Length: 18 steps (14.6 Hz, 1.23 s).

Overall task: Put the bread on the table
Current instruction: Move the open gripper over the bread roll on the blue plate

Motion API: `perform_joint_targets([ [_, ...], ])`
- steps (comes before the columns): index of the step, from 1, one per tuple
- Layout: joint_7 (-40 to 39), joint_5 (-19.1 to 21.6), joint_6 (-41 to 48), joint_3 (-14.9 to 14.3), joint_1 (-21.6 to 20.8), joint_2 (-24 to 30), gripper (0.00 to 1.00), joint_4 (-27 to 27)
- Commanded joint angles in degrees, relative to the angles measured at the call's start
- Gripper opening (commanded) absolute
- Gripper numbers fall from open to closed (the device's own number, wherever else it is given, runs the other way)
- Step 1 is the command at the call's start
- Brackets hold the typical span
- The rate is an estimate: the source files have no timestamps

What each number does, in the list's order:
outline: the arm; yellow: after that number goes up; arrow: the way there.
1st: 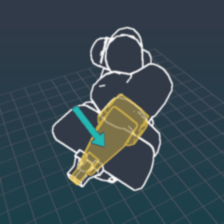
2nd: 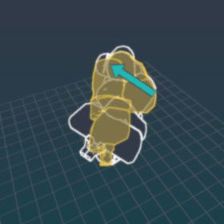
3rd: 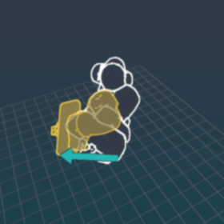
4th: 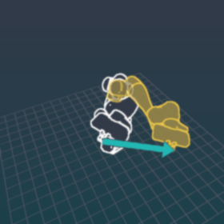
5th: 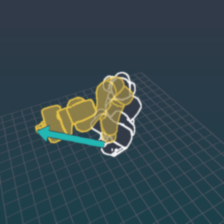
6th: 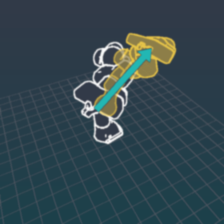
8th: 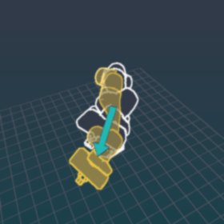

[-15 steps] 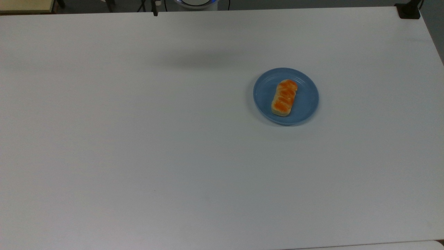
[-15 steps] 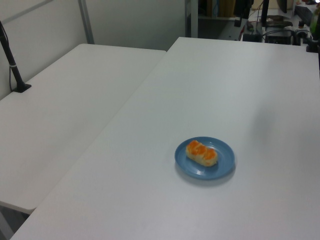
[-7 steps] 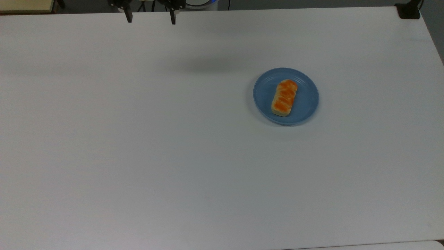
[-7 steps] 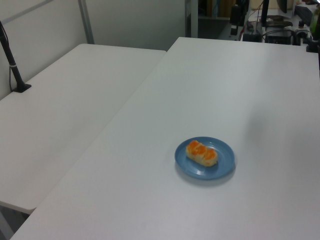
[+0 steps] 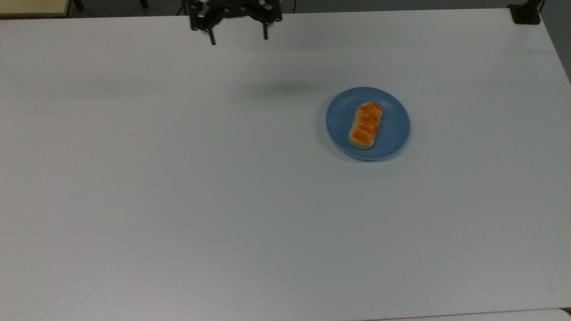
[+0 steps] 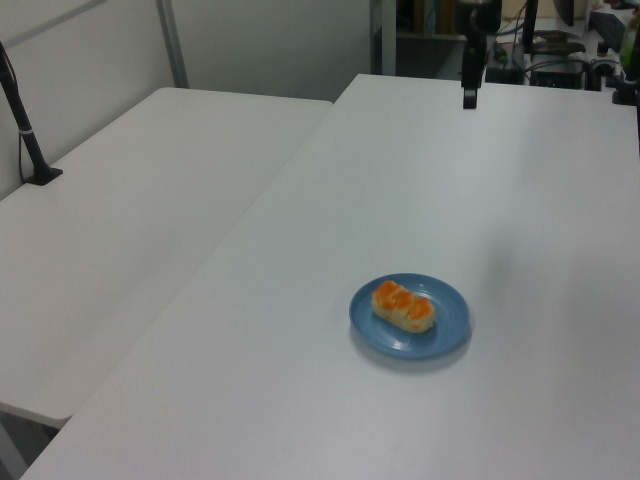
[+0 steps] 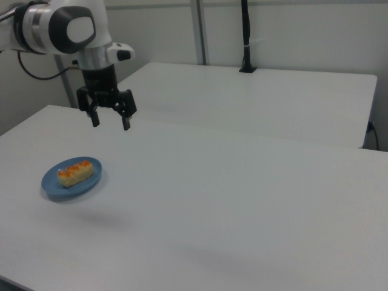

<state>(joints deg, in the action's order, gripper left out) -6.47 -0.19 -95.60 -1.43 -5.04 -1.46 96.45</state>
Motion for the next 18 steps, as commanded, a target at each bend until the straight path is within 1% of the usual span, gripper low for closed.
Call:
perform_joint_targets([
  [1, 5.81, 5.44, -3.08, 3.36, -1.98, -1.96, 1.0, 1.99],
  [2, 10.9, 7.38, -5.79, 4.32, -2.95, -2.75, 1.0, 2.95],
  [4, 23.19, 7.93, -11.51, 6.08, -4.62, -4.77, 1.0, 4.53],
  [6, 30.43, 7.93, -14.86, 9.06, -5.33, -7.32, 1.0, 5.68],
  [8, 35.1, 7.76, -17.06, 11.01, -6.2, -10.04, 1.0, 5.77],
  [10, 38.1, 6.97, -20.22, 11.1, -9.1, -12.85, 1.0, 5.59],
  [13, 44.58, 5.3, -25.92, 11.1, -11.12, -16.46, 0.99, 5.33],
  [16, 50.39, 2.05, -29.1, 11.1, -12.44, -18.48, 0.98, 5.42],
  [18, 53.65, -1.02, -30.95, 11.1, -13.5, -20.15, 0.98, 5.42],
])
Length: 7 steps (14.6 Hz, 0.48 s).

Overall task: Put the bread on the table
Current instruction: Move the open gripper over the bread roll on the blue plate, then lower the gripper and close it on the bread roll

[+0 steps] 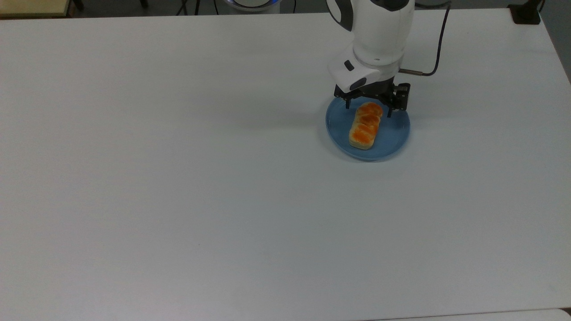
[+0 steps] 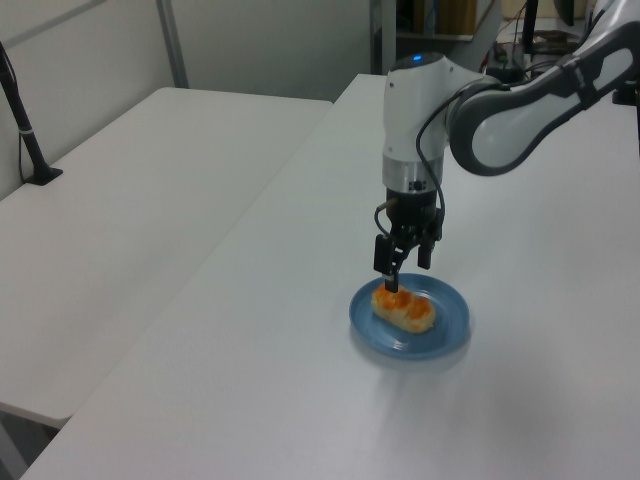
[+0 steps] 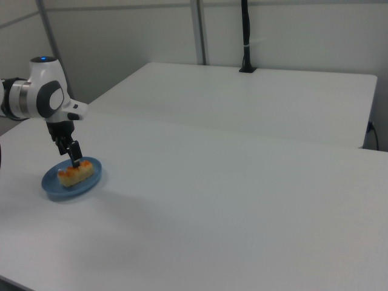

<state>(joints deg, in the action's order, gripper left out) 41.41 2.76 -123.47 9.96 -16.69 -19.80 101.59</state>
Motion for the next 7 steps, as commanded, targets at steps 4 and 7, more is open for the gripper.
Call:
perform_joint_targets([
  [4, 7.11, -8.73, -4.85, -0.29, -2.56, -4.45, 0.98, 0.27],
  [7, 7.37, -10.49, -6.86, -0.29, -2.82, -5.78, 0.33, 0.1],
])
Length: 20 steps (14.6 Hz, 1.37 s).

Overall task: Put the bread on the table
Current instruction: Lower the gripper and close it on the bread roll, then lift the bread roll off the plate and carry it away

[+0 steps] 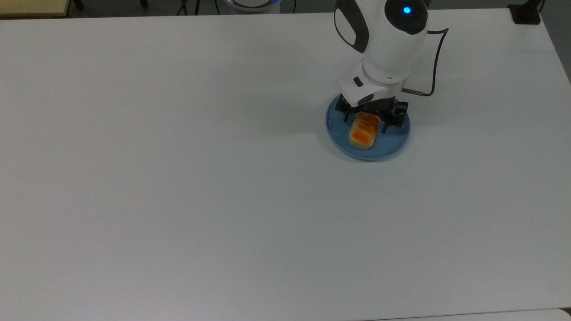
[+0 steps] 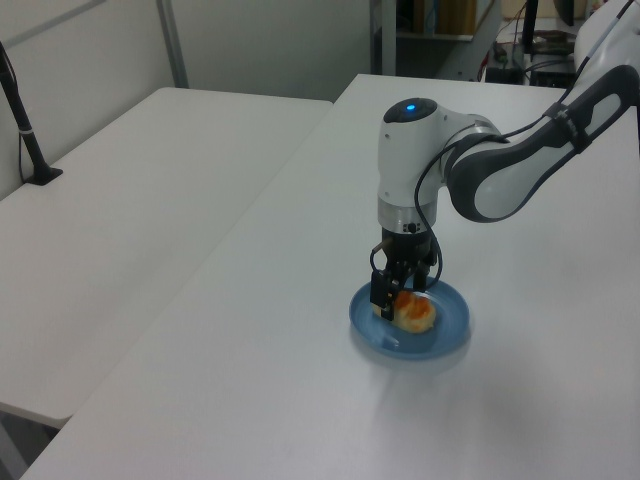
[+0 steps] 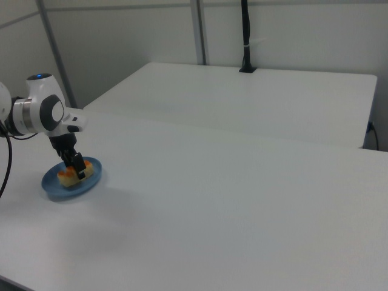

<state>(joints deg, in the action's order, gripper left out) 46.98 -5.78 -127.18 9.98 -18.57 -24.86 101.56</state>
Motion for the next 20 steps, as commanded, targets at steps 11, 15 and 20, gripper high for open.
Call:
perform_joint_targets([
  [11, -11.26, -1.52, 10.1, -0.22, 6.25, 10.7, 0.03, -0.84],
  [15, -36.63, -1.43, 15.11, -0.66, 16.7, 11.5, 0.03, -3.56],
  [20, -57.85, -1.34, 15.03, -1.54, 28.05, 10.54, 0.03, -3.65],
])
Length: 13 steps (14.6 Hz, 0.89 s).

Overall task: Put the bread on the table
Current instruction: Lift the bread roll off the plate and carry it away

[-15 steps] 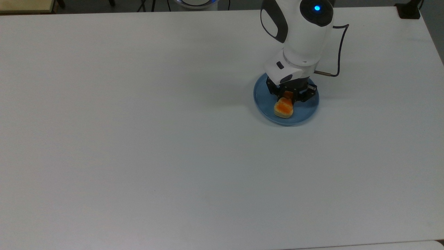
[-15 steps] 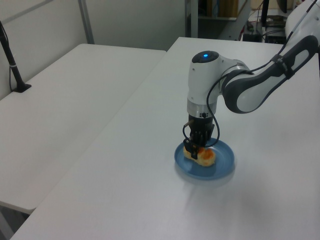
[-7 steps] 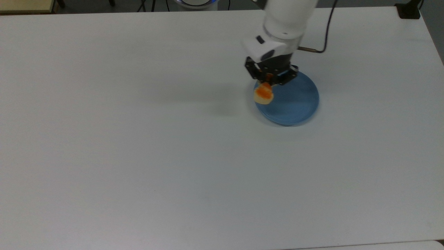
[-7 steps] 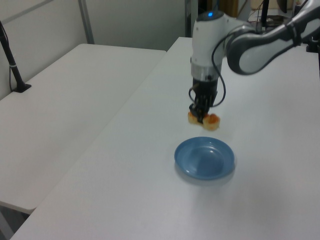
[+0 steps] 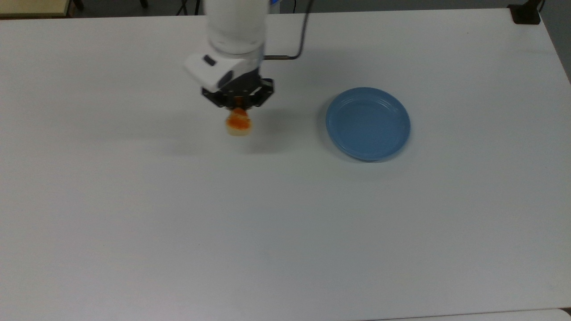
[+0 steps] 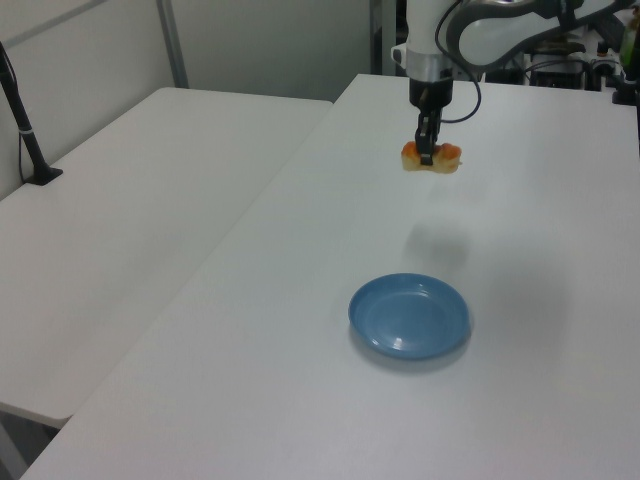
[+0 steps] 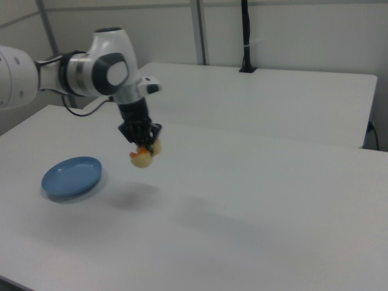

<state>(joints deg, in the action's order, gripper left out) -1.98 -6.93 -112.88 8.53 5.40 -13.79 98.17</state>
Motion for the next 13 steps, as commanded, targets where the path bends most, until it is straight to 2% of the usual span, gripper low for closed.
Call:
perform_joint_targets([
  [1, -10.22, -0.19, 0.73, -1.05, 5.22, -0.97, 0.03, -0.17],
  [4, -13.65, -0.19, 0.55, -5.44, 5.67, -1.15, 0.03, 0.35],
  [7, -22.24, -0.72, -2.67, -9.14, 6.64, -1.85, 0.03, 2.98],
  [10, -24.82, -0.72, -13.9, -10.2, 9.26, -3.51, 0.04, 7.9],
  [13, -24.56, -0.63, -20.27, -10.12, 9.8, -7.65, 0.04, 8.62],
])
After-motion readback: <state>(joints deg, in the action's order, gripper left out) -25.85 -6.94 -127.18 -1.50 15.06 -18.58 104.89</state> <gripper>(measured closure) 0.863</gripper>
